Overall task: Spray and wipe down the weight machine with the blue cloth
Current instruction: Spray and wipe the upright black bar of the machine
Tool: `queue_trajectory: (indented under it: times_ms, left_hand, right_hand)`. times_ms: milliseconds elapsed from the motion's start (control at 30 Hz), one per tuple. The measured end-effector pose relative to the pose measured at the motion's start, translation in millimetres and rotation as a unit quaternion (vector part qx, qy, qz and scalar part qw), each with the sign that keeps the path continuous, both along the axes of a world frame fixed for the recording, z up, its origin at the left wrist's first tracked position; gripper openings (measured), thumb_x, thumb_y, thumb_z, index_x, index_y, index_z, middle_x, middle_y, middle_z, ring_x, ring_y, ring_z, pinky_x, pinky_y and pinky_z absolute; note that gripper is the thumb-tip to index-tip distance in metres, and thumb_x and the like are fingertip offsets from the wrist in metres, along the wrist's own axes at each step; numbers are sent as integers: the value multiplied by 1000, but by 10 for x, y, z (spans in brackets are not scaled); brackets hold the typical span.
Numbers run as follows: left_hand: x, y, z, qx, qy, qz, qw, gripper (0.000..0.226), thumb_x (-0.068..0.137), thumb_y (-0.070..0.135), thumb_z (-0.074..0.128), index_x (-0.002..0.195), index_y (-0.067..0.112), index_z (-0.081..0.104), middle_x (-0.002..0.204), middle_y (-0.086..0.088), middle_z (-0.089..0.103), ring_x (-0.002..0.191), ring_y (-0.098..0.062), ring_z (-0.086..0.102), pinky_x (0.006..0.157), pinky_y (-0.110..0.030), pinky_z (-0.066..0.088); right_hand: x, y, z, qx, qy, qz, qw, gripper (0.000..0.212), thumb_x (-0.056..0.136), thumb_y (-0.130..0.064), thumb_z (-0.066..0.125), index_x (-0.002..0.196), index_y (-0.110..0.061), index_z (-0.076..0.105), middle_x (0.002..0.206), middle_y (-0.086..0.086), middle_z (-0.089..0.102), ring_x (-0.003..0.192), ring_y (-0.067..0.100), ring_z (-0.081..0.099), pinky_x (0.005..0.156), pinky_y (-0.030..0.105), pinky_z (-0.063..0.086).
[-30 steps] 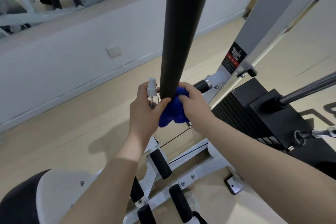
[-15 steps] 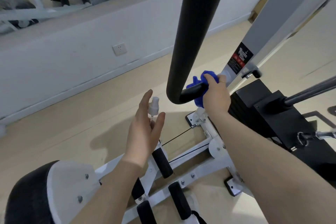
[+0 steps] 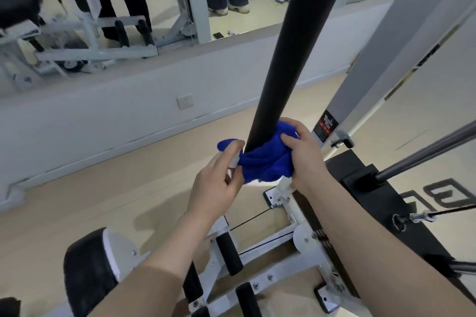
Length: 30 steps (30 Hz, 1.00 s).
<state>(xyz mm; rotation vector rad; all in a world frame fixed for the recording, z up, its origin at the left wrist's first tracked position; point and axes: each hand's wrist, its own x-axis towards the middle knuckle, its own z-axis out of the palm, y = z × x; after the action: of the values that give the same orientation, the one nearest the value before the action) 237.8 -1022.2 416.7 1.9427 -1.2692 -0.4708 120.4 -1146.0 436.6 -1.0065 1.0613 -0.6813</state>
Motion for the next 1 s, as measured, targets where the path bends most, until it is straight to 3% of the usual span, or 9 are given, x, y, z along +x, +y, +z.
queue_trajectory:
  times_ms: [133,233,467,600,700,767,833,900,1000]
  left_hand:
    - [-109,-148,415,-29,-5,14,999,43,91,13,49,130,32,42,77,19,44,56,-2,48,54,-12,33]
    - [-152,-287,639,-45,-20,14,999,46,92,16,48,135,31,38,73,14,44,53,-4,44,53,-19,31]
    - [-209,-518,881,-108,-13,37,993,31,95,19,44,124,27,37,67,6,46,50,-12,46,47,-26,34]
    - [-257,-468,848,-84,20,71,994,30,93,17,42,121,25,38,60,7,42,50,-14,43,46,-28,32]
    - [-241,-453,928,-83,29,67,994,28,93,17,43,120,25,38,61,2,46,53,-20,47,46,-30,37]
    - [-210,-440,999,-94,79,58,991,36,93,20,43,122,39,34,63,-10,53,57,-29,53,52,-42,50]
    - [-163,-401,1069,-101,109,51,988,51,92,19,45,126,52,28,63,-14,56,57,-30,55,58,-47,52]
    - [-81,-365,1111,-113,143,54,982,63,91,13,46,133,53,22,59,-5,52,52,-24,51,48,-39,45]
    - [115,-314,1120,-119,191,97,969,59,93,12,46,140,41,23,68,0,55,51,-17,51,42,-31,41]
  right_hand:
    - [-69,-11,258,-156,135,10,978,36,89,0,38,102,-27,57,94,-10,60,87,17,58,76,31,49]
    - [-159,109,318,-233,201,60,950,36,89,1,39,106,-26,55,97,-10,59,86,7,55,74,23,45]
    - [-385,171,508,-317,227,51,919,38,89,2,39,113,-22,55,106,-8,55,90,-1,51,75,10,35]
    - [-474,251,647,-410,257,81,872,40,90,1,42,120,-23,55,115,-8,48,86,-3,46,74,3,31]
    - [-460,313,801,-476,302,105,819,41,91,-3,47,127,-22,53,128,-2,45,88,7,48,77,15,39]
    - [-394,369,921,-545,336,97,762,42,87,-2,54,125,-19,55,128,3,49,81,14,54,71,21,42]
    - [-306,426,1033,-607,340,99,711,29,88,-17,57,116,-22,60,108,-5,59,77,15,58,66,22,43]
    - [-181,464,1120,-638,355,154,665,17,90,-32,54,106,-28,60,90,-13,56,79,17,56,69,28,46]
    - [111,450,1262,-722,400,176,536,32,61,-2,67,90,-15,66,90,3,60,57,22,46,50,28,43]
